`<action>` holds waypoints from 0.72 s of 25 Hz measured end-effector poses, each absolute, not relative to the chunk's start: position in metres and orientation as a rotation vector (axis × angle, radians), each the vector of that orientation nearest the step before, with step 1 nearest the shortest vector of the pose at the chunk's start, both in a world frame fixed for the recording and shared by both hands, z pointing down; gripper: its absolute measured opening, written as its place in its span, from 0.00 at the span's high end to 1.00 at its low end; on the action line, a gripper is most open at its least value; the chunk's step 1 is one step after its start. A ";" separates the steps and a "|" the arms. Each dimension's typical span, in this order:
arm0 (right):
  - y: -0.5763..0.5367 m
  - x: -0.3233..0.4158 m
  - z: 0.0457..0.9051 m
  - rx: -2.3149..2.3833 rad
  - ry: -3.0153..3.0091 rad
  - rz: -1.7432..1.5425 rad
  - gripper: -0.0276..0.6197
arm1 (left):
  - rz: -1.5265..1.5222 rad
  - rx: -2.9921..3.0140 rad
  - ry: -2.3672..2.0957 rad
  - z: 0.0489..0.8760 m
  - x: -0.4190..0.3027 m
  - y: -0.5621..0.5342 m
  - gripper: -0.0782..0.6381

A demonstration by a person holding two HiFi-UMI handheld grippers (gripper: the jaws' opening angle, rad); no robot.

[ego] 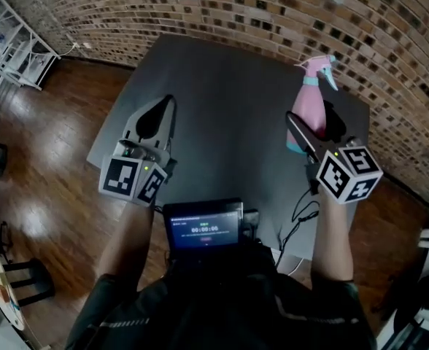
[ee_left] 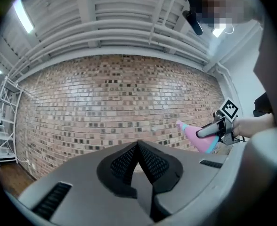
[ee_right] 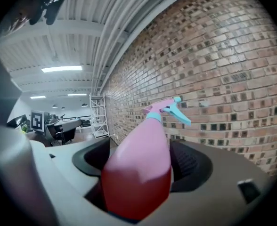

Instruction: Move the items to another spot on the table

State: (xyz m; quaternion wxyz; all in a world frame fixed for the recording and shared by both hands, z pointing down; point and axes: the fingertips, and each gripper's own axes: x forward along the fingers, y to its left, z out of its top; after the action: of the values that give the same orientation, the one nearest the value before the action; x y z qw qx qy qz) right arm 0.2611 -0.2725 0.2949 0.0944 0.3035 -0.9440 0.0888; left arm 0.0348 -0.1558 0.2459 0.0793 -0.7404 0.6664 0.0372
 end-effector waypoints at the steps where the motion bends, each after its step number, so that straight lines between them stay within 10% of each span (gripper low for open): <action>1: -0.263 0.250 0.289 0.893 -2.808 0.239 0.33 | 0.114 -2.199 2.002 0.242 0.022 -0.143 0.89; 18: -0.135 0.011 0.254 0.554 -2.919 0.065 0.33 | 0.142 -1.892 2.240 0.228 -0.184 0.040 0.89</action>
State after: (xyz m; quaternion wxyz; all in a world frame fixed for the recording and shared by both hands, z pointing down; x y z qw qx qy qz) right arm 0.0111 -0.1347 0.2539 0.0850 0.1857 -0.9787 0.0220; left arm -0.1836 0.0404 0.2278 0.1028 -0.6410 0.7591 0.0480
